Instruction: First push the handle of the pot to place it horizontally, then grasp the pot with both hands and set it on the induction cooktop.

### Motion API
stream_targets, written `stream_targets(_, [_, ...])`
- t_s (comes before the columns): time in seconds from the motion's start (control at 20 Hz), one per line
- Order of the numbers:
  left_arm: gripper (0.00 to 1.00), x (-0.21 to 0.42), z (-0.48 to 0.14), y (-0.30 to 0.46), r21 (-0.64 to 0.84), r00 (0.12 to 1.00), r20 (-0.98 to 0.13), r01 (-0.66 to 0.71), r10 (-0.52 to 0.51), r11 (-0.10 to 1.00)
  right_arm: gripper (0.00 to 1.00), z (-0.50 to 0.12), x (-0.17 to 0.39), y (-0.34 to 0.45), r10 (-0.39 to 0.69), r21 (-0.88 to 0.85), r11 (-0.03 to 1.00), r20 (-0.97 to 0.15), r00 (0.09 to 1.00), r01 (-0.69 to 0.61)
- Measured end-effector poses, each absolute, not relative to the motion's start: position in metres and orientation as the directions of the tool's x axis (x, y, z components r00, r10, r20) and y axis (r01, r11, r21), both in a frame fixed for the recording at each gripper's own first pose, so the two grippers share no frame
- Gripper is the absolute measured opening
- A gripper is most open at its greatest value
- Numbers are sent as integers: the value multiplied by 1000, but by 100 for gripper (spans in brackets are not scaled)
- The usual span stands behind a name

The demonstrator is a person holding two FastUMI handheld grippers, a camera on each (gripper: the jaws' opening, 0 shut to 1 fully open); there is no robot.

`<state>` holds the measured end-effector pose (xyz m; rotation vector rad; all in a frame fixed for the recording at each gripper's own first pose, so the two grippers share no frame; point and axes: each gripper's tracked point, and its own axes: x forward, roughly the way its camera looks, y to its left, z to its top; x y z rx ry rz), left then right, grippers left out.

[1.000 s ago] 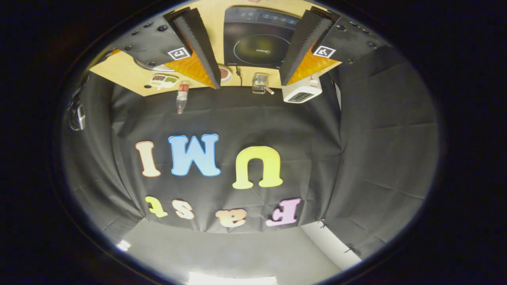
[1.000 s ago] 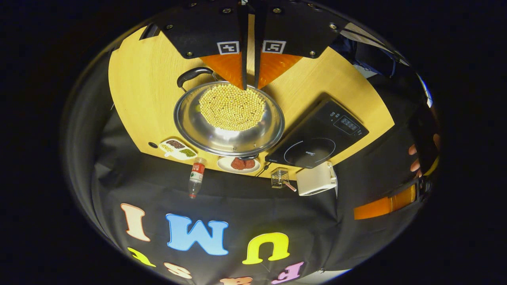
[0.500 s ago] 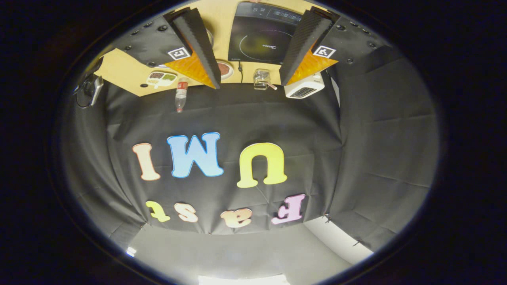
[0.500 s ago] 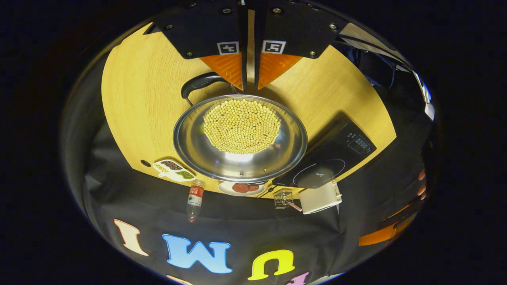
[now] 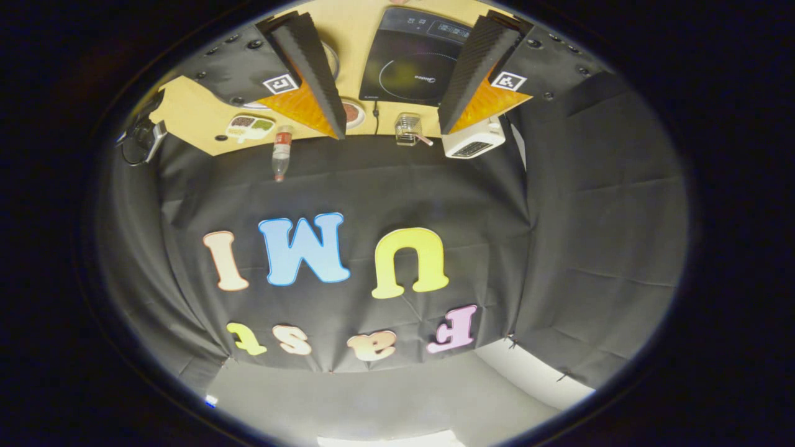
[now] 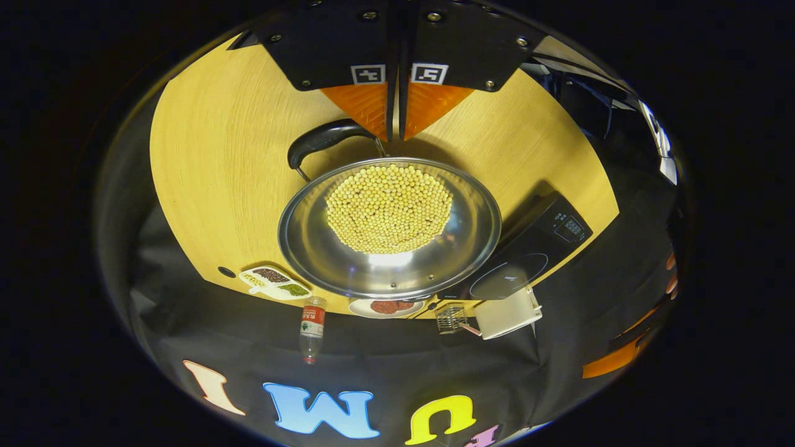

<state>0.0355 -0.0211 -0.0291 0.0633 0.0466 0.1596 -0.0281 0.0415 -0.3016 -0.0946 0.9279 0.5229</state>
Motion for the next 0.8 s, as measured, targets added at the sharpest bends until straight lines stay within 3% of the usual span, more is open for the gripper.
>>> stream_targets(0.8, [94, 48, -44, -69, 74, 980, -68, -180, 185, 981, 1, -314, 45, -25, 293, 106, 932, -783, 549, -346])
